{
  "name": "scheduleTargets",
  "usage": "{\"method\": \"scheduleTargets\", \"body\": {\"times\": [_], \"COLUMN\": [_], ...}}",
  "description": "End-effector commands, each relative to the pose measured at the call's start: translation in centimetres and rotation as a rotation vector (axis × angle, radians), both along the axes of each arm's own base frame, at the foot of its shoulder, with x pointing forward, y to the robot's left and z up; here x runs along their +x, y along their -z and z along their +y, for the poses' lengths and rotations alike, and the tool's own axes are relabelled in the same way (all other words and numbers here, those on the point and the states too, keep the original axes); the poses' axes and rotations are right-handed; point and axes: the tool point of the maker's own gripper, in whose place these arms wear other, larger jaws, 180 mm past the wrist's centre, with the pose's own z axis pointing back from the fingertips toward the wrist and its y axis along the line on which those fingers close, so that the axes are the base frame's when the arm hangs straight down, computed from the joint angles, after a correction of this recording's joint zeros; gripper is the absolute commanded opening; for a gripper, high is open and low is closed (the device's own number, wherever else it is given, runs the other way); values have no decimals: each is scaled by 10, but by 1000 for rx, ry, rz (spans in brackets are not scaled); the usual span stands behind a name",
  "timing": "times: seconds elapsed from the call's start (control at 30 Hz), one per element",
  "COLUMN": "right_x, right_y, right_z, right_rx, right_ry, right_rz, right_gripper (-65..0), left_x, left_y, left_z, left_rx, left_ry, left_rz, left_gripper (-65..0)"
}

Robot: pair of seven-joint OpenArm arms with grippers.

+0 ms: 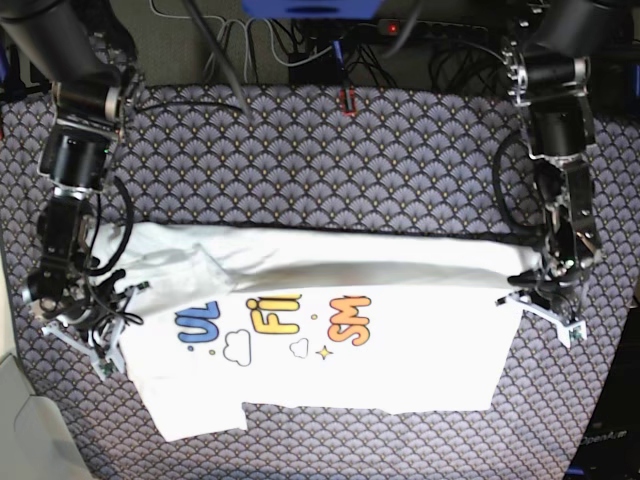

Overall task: Fold the T-shirt properly
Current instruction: 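Lift the held edge and fold it over toward the hem with both grippers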

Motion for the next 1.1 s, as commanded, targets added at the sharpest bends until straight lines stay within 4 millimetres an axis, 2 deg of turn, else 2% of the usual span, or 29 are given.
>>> {"method": "scheduleTargets", "body": {"times": [0.0,0.27,0.37,0.57,0.63,0.7,0.9,1.0,1.07], "right_x": [12,13,18,21,22,22,21,19,18], "right_y": [-22,-22,-29,-33,-34,-34,-32,-30,-31], "right_z": [-6,-4,-4,-5,-5,-4,-4,-4,-6], "right_rx": [-10,-7,-7,-10,-9,-9,-9,-10,-14], "right_ry": [2,-1,-1,1,1,0,1,2,5], "right_rz": [-60,-61,-77,-84,-87,-86,-81,-74,-76], "right_gripper": [-650,-650,-650,-650,-645,-623,-510,-456,-428], "left_x": [14,19,19,27,30,30,33,31,30], "left_y": [-26,-32,-32,-45,-50,-51,-56,-55,-53], "left_z": [9,9,9,15,15,15,13,15,16], "left_rx": [28,28,30,42,42,43,41,38,40], "left_ry": [-6,-7,-7,-10,-10,-10,-7,-11,-12], "left_rz": [-73,-85,-87,-109,-118,-123,-134,-134,-129], "left_gripper": [-642,-641,-641,-635,-602,-542,-336,-278,-264]}}
